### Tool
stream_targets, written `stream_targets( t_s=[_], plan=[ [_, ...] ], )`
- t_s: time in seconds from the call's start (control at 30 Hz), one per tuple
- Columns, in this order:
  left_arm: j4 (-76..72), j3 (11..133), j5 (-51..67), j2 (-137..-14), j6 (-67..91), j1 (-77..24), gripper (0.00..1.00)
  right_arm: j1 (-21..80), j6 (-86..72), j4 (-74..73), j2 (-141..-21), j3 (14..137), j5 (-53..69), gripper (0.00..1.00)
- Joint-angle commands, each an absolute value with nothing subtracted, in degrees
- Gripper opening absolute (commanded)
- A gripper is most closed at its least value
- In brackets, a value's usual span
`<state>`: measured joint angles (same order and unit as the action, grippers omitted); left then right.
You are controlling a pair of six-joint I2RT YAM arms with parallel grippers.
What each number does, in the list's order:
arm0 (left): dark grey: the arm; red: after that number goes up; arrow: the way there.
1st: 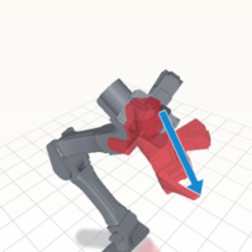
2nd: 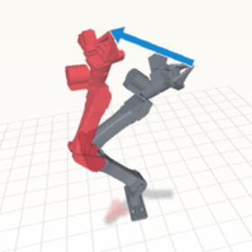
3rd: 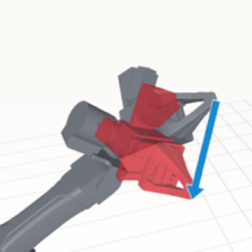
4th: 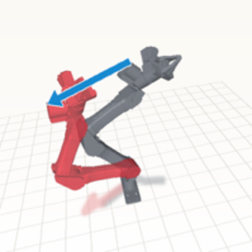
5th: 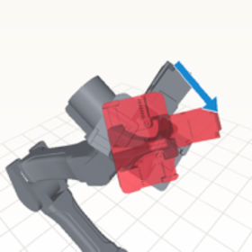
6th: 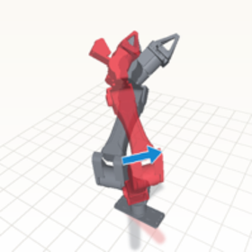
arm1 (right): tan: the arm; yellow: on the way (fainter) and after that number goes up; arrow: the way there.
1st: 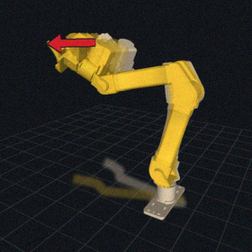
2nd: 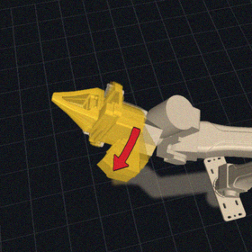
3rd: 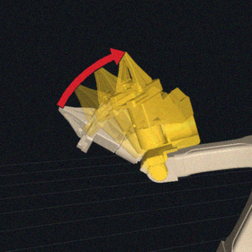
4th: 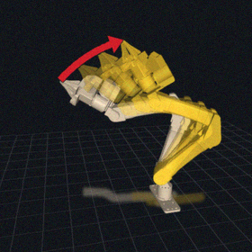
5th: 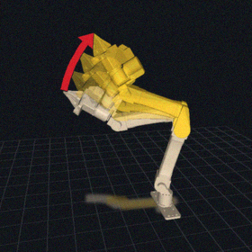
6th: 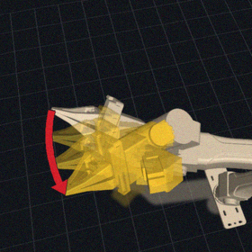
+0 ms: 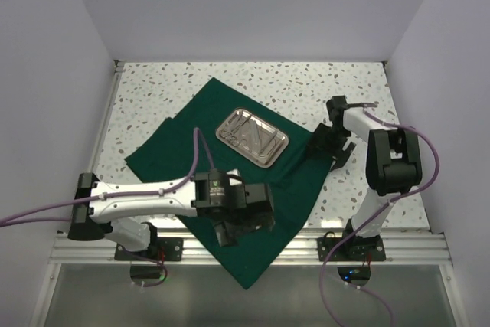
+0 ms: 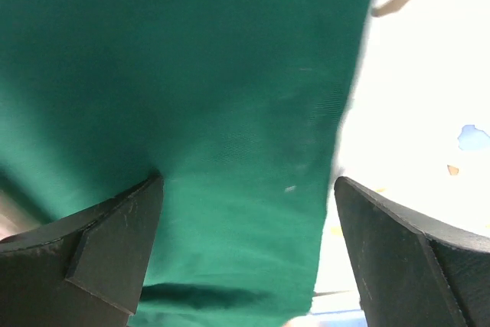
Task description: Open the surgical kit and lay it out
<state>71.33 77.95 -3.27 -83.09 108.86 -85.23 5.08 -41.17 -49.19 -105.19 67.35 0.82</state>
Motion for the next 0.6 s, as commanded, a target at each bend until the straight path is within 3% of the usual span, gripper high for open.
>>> stream_targets(
  t_s=[0.0,0.17,0.33,0.47,0.57],
  plan=[
    [72.51,82.61,-10.98,-80.24,98.47,-76.31,1.00,4.75,-41.57,-43.60,-96.70,66.98,4.02,0.98],
    [73.21,92.80,-16.34,-85.33,70.70,-57.72,1.00,4.40,-42.36,-40.61,-85.88,64.52,7.03,0.97],
    [60.06,95.18,-11.09,-90.52,42.79,-37.65,1.00,3.69,-44.20,-44.29,-81.39,64.51,0.55,0.97],
    [50.64,98.52,-6.42,-97.72,29.47,-23.33,1.00,3.60,-45.87,-47.64,-81.83,64.43,-2.28,0.97],
    [43.79,102.12,-4.93,-104.75,22.08,-17.87,0.99,3.52,-47.90,-46.42,-82.18,61.79,-3.34,0.96]
  ],
)
